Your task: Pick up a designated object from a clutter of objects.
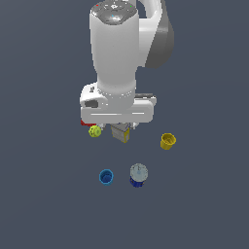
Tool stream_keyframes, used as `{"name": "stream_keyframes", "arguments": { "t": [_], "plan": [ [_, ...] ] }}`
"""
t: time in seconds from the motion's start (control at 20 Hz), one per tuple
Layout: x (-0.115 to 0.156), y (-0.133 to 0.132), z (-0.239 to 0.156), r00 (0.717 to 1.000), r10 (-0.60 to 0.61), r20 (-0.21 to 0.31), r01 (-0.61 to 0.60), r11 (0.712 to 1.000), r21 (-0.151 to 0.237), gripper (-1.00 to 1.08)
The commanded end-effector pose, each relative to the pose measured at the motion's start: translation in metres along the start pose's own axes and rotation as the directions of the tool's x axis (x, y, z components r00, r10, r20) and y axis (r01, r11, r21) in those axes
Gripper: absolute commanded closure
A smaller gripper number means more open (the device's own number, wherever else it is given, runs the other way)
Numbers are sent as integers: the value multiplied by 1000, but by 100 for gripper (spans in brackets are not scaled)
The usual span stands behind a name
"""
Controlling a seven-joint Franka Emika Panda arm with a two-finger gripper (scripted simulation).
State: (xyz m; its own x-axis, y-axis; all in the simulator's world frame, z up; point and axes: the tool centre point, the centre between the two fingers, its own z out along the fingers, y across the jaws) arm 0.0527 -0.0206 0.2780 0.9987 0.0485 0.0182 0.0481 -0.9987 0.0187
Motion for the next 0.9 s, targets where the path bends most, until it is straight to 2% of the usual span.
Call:
{"name": "stream_keyframes", "arguments": {
  "t": [0.0, 0.5, 0.85],
  "plan": [
    [13, 5, 17, 1000, 0, 2, 0, 1000, 3, -92],
    [60, 31, 100, 1000, 0, 11, 0, 1000, 14, -92],
    [78, 46, 153, 1000, 0, 15, 0, 1000, 17, -92]
  ]
}}
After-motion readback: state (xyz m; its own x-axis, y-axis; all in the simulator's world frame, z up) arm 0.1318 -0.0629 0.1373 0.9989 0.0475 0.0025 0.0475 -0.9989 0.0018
